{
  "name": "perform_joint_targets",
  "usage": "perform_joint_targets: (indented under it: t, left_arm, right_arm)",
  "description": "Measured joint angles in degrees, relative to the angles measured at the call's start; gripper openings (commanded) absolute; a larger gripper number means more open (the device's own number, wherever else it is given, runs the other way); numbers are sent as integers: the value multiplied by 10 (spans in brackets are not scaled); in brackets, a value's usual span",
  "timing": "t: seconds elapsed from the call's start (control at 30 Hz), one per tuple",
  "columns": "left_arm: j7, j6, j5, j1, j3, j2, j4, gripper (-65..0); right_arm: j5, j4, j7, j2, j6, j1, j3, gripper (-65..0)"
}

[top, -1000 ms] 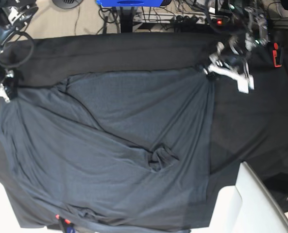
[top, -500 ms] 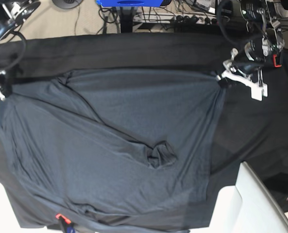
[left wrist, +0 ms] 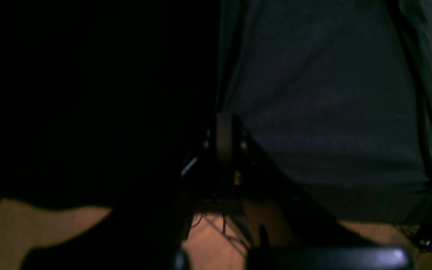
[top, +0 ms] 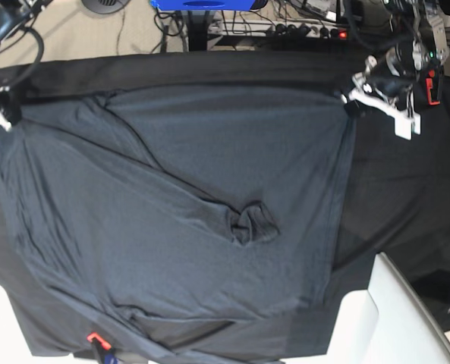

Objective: Fold the T-shirt properly
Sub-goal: 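Grasp the collar edge corners with both grippers and pull them apart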

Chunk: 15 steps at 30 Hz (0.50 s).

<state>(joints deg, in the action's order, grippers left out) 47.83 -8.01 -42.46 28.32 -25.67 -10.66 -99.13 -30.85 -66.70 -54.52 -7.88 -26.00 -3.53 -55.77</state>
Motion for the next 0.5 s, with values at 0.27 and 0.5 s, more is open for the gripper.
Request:
perform_joint_targets:
  t: [0.27,0.5]
  left_arm:
    - [2,0,2,-24,6,0,0,-650]
    - [116,2,2,-130,-1,2,26,-650]
  right_arm:
    - [2,-20,-21,-1,134,24,41,-644]
    - [0,-30,-19,-3,274,80,107,-644]
